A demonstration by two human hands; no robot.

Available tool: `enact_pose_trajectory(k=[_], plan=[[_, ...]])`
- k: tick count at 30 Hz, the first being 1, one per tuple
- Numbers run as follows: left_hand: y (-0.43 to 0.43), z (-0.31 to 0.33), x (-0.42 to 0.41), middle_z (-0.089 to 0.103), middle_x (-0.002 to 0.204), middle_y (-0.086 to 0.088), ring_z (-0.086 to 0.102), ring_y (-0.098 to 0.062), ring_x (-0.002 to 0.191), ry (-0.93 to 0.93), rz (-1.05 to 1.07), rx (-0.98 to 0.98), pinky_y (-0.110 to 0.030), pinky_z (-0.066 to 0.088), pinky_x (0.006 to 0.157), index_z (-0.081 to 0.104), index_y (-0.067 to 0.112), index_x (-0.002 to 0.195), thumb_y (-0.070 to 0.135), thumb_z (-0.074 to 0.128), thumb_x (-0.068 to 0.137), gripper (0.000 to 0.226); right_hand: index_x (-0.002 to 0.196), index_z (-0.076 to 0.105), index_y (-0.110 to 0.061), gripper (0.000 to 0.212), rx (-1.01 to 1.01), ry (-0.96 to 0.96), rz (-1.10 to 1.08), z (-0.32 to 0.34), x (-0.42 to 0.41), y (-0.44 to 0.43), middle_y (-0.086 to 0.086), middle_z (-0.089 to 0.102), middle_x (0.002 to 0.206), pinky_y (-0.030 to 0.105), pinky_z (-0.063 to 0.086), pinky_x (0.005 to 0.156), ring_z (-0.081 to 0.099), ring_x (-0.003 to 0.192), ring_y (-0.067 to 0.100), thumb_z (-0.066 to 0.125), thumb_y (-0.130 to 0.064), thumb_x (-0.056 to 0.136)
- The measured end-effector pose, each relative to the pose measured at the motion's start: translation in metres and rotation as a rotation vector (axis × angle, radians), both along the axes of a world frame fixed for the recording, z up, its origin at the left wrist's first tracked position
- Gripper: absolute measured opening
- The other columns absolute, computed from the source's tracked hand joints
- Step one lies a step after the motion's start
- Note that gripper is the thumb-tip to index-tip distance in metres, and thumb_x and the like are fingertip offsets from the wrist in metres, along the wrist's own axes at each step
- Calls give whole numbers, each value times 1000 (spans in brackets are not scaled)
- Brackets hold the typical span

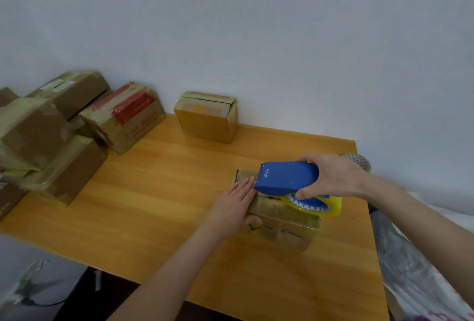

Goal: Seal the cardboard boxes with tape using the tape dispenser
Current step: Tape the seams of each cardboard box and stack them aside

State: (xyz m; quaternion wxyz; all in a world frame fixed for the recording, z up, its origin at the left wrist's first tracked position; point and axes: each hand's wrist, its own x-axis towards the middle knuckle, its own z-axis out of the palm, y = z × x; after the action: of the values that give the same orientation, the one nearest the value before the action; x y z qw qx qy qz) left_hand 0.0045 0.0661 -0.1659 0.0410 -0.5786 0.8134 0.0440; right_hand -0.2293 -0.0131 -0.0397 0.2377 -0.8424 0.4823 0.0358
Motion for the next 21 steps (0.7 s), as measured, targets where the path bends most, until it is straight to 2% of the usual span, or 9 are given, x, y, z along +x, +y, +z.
enact_pose_trajectory(k=[4,9,11,14,18,21], plan=[[-1,2,0,-21,154,-2,-16,-13,145,-69,-11,39,-31,-6,120,-10,12,152,65,27,92,88,125,49,-37,71,0,-33,4,-4,-2,-1,-15,60,108,38,55,81,60,94,11,75,-62,65],[0,4,-3,-22,153,-1,-21,-11,140,-96,-15,34,-31,-7,119,-11,13,152,62,25,94,85,129,48,-38,71,3,4,36,0,-5,0,-14,60,108,39,56,82,60,94,12,74,-60,66],[0,5,-3,-23,153,-1,-20,-10,141,-111,-27,25,-29,-10,116,-11,14,151,60,26,95,82,126,51,-36,67,31,12,49,3,-8,1,-14,62,104,39,56,80,60,89,10,74,-58,67],[-1,2,-2,-19,156,-2,-20,-10,142,-96,-32,-1,-27,-13,115,-12,13,151,58,27,96,82,116,54,-38,64,53,21,41,8,-16,1,-16,62,92,35,56,75,59,80,4,67,-66,59],[5,0,-4,-20,156,-1,-13,-14,147,-98,-11,-3,-28,-11,117,-12,13,151,56,28,97,80,98,57,-39,44,110,15,-5,7,-29,1,-13,63,79,29,53,66,60,67,3,70,-58,60],[6,1,-3,-25,151,2,-15,-13,146,-72,25,7,-30,-8,120,-16,15,150,56,28,97,80,102,59,-40,57,111,-38,-56,6,-31,4,-14,64,83,30,56,68,62,72,4,63,-66,52]])
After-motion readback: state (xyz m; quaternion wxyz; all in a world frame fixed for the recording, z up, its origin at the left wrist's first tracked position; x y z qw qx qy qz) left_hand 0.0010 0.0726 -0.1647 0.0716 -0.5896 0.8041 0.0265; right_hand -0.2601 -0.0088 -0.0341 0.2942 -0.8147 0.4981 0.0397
